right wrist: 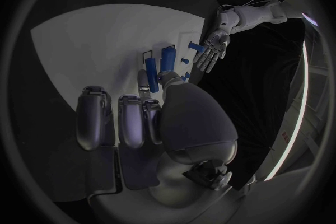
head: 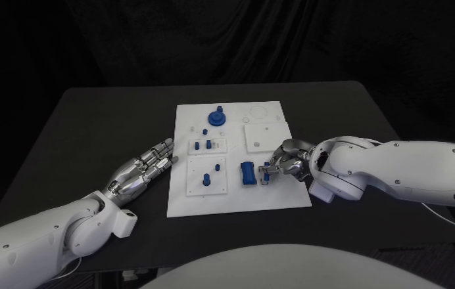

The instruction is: Assemble the parts on the task board

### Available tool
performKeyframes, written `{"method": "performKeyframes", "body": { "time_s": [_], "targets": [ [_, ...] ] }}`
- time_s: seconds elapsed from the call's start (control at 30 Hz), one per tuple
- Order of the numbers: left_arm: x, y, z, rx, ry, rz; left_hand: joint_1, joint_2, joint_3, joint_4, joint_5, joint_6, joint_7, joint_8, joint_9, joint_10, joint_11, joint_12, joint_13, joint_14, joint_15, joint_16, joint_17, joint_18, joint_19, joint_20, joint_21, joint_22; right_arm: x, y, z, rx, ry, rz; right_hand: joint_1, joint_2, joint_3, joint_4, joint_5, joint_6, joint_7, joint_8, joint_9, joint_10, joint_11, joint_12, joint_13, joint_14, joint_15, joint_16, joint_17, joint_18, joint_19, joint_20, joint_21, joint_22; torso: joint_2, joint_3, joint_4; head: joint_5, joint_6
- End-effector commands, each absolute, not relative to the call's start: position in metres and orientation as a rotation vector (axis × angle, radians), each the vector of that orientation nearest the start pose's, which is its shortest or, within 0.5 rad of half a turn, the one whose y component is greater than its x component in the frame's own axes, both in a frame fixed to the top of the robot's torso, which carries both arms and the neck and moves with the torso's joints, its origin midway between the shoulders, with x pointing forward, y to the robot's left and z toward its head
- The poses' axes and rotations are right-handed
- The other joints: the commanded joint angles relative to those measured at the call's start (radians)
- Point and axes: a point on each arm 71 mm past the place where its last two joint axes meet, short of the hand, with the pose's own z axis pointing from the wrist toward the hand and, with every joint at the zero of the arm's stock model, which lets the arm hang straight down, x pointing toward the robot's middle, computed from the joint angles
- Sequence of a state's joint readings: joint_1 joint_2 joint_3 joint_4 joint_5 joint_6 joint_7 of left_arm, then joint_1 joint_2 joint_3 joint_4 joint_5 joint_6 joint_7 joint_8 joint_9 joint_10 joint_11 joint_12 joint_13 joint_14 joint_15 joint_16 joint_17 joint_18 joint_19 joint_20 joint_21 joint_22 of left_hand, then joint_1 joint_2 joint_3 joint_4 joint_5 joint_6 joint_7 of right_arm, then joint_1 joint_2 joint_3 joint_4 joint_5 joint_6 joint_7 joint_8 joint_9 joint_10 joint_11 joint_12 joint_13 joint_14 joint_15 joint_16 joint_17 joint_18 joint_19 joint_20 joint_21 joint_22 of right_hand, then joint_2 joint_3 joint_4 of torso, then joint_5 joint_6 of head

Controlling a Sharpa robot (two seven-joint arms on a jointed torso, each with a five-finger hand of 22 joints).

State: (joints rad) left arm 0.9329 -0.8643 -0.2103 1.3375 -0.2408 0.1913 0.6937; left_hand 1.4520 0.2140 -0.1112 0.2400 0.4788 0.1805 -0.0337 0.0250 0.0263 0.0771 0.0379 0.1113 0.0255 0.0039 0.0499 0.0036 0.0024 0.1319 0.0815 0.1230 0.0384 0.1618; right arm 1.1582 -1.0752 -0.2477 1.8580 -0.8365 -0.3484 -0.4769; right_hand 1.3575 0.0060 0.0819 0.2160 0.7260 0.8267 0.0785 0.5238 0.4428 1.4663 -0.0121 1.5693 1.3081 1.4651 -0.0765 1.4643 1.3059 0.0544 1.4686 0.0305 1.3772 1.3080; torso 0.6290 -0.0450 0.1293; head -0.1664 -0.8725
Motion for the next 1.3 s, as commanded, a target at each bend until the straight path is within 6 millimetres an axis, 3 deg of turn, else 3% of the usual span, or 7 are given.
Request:
{"method": "performKeyframes", "body": {
  "time_s": [0.03, 0.13, 0.47, 0.93, 1.03, 1.17, 1.3],
  "targets": [
    [0.3983, 0.2506, -0.3438, -0.981, 1.724, -1.845, -0.009, 0.004, 0.004, 0.003, -0.001, 0.003, 0.007, 0.005, 0.001, 0.002, 0.0, -0.001, 0.001, -0.002, 0.001, -0.003, -0.001, 0.018, -0.001, 0.007, 0.003, -0.001, 0.3674, -0.2423, -0.2753, 0.719, 2.288, 0.528, -0.015, -0.001, 0.066, -0.057, -0.016, -0.002, -0.005, 0.005, 0.002, 0.105, 0.008, 0.002, 0.263, 0.059, 0.005, -0.004, -0.002, -0.005, 0.03, 0.006, -0.008, 0.197, 0.001, 0.0, 0.0016, 0.001, 0.0],
    [0.3981, 0.2506, -0.3438, -0.982, 1.725, -1.845, -0.009, 0.004, 0.004, 0.003, -0.001, 0.003, 0.007, 0.005, 0.001, 0.002, 0.0, -0.001, 0.001, -0.002, 0.001, -0.003, -0.001, 0.018, -0.001, 0.007, 0.003, -0.001, 0.3677, -0.2415, -0.2779, 0.713, 2.313, 0.515, -0.027, -0.004, 0.07, -0.052, -0.034, -0.005, -0.005, 0.006, 0.003, 0.105, 0.008, 0.002, 0.263, 0.059, 0.005, -0.004, -0.003, -0.005, 0.029, 0.006, -0.009, 0.197, 0.002, 0.0, 0.0044, 0.0, 0.0],
    [0.398, 0.2498, -0.344, -0.983, 1.729, -1.848, -0.009, 0.004, 0.004, 0.003, -0.003, 0.003, 0.008, 0.006, 0.001, 0.002, 0.0, -0.001, 0.001, -0.002, 0.0, -0.003, -0.001, 0.018, -0.001, 0.007, 0.003, -0.001, 0.3695, -0.239, -0.2815, 0.663, 2.35, 0.48, -0.057, -0.013, 0.075, -0.035, -0.106, -0.008, -0.006, 0.01, 0.002, 0.105, 0.007, 0.002, 0.263, 0.059, 0.004, -0.005, -0.008, -0.003, 0.026, 0.006, -0.015, 0.195, 0.003, 0.0, 0.0002, 0.001, 0.0],
    [0.3986, 0.2492, -0.3446, -0.983, 1.732, -1.85, -0.009, 0.004, 0.004, 0.003, -0.005, 0.003, 0.008, 0.005, 0.001, 0.001, 0.0, -0.002, 0.0, -0.002, 0.0, -0.003, -0.001, 0.018, -0.001, 0.007, 0.003, -0.002, 0.3701, -0.2345, -0.2832, 0.609, 2.376, 0.475, -0.151, -0.042, 0.018, 0.032, -0.4, -0.015, 0.0, 0.006, -0.007, 0.105, 0.013, 0.002, 0.263, 0.057, 0.009, -0.009, -0.018, -0.001, 0.023, 0.01, -0.024, 0.192, 0.001, -0.0002, -0.0022, 0.006, 0.0],
    [0.3989, 0.249, -0.3449, -0.983, 1.734, -1.85, -0.01, 0.004, 0.004, 0.003, -0.008, 0.002, 0.009, 0.005, 0.001, 0.001, -0.001, -0.002, 0.0, -0.002, 0.0, -0.003, -0.002, 0.018, -0.002, 0.007, 0.003, -0.002, 0.3705, -0.2338, -0.2828, 0.591, 2.369, 0.477, -0.193, -0.054, -0.024, 0.059, -0.537, -0.021, 0.001, 0.008, -0.008, 0.105, 0.014, 0.002, 0.263, 0.057, 0.011, -0.01, -0.02, -0.001, 0.023, 0.012, -0.025, 0.192, 0.0, 0.0002, -0.0009, 0.006, 0.0],
    [0.3993, 0.2486, -0.3453, -0.983, 1.735, -1.851, -0.01, 0.004, 0.004, 0.003, -0.008, 0.002, 0.009, 0.005, 0.001, 0.001, -0.001, -0.002, 0.0, -0.002, 0.0, -0.003, -0.002, 0.018, -0.002, 0.007, 0.003, -0.002, 0.371, -0.2332, -0.2827, 0.583, 2.362, 0.481, -0.217, -0.049, -0.048, 0.07, -0.598, -0.021, -0.001, 0.014, -0.007, 0.105, 0.013, 0.002, 0.263, 0.057, 0.009, -0.01, -0.021, -0.001, 0.023, 0.011, -0.026, 0.192, 0.0, 0.0005, -0.0011, 0.006, 0.0],
    [0.3995, 0.2483, -0.3456, -0.984, 1.737, -1.851, -0.01, 0.004, 0.003, 0.003, -0.009, 0.001, 0.01, 0.005, 0.001, 0.0, -0.001, -0.003, 0.0, -0.002, 0.0, -0.003, -0.002, 0.018, -0.002, 0.007, 0.003, -0.003, 0.3715, -0.2329, -0.2827, 0.58, 2.357, 0.483, -0.259, -0.03, -0.068, 0.075, -0.607, -0.018, -0.003, 0.021, -0.006, 0.105, 0.011, 0.002, 0.263, 0.056, 0.008, -0.01, -0.023, -0.001, 0.023, 0.01, -0.026, 0.192, 0.0, 0.0, -0.0008, 0.006, 0.0]
  ]
}}
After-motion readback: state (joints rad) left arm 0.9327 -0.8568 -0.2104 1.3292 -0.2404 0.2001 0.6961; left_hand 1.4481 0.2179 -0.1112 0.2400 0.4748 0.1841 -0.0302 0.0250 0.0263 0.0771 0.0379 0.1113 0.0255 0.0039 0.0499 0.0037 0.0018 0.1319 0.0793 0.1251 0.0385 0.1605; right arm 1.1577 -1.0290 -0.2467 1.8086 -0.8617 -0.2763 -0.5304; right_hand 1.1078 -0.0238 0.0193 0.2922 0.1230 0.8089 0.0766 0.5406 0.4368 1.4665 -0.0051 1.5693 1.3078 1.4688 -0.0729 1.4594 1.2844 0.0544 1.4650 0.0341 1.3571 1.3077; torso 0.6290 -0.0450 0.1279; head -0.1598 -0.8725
